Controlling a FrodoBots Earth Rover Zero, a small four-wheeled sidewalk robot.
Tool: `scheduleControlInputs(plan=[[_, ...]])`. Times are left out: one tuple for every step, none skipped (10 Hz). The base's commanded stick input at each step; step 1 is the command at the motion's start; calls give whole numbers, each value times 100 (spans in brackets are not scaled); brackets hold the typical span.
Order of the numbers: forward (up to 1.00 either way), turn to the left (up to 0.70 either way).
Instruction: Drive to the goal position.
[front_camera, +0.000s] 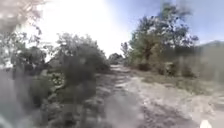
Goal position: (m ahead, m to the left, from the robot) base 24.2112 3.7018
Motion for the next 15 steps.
scheduleControlInputs(plan=[[84,0],[84,0],[85,0],[85,0],[85,0],[85,0],[85,0],[85,0],[85,0],[85,0],[85,0],[85,22],[85,34],[85,34],[85,0]])
